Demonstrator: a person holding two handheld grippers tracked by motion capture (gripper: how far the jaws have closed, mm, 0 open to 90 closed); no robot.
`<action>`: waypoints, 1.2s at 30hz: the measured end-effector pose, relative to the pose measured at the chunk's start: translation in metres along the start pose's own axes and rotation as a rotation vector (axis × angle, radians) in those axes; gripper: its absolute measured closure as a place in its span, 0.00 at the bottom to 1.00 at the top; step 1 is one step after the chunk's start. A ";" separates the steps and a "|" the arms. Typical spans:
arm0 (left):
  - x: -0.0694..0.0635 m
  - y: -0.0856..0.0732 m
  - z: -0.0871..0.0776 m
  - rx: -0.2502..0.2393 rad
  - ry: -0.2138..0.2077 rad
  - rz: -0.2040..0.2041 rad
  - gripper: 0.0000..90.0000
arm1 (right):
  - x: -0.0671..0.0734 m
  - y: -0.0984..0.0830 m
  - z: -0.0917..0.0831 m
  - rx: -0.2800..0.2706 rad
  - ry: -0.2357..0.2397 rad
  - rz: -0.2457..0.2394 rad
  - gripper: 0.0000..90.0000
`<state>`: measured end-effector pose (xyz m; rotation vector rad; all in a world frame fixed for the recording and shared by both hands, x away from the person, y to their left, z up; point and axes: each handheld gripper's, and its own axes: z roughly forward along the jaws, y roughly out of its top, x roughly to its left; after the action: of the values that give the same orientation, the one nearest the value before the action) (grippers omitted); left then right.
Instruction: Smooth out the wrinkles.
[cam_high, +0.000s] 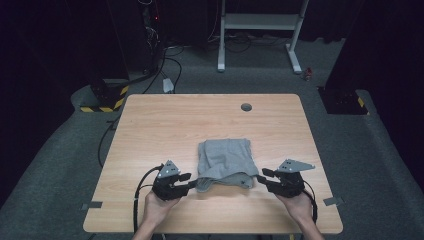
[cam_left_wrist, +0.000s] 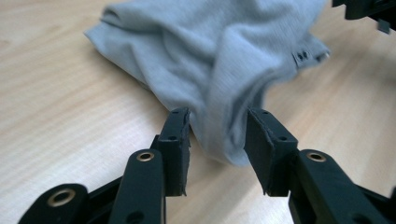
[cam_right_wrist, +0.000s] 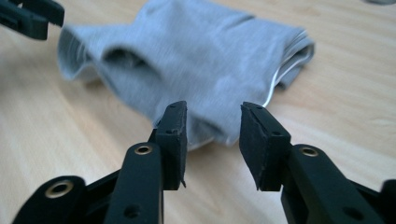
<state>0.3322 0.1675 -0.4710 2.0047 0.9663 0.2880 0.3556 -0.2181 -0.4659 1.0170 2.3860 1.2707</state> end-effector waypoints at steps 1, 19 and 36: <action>0.000 0.003 0.002 0.005 0.013 0.006 0.66 | 0.000 0.002 0.001 -0.001 -0.002 0.004 0.70; -0.003 0.008 0.050 0.112 -0.009 0.060 0.96 | -0.012 0.009 0.047 0.147 0.008 0.141 0.98; 0.007 -0.004 0.023 0.097 -0.024 -0.008 0.92 | -0.004 -0.014 0.036 0.198 -0.004 0.094 0.91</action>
<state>0.3470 0.1598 -0.4890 2.0871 0.9901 0.2152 0.3707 -0.2040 -0.4986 1.1983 2.5267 1.0762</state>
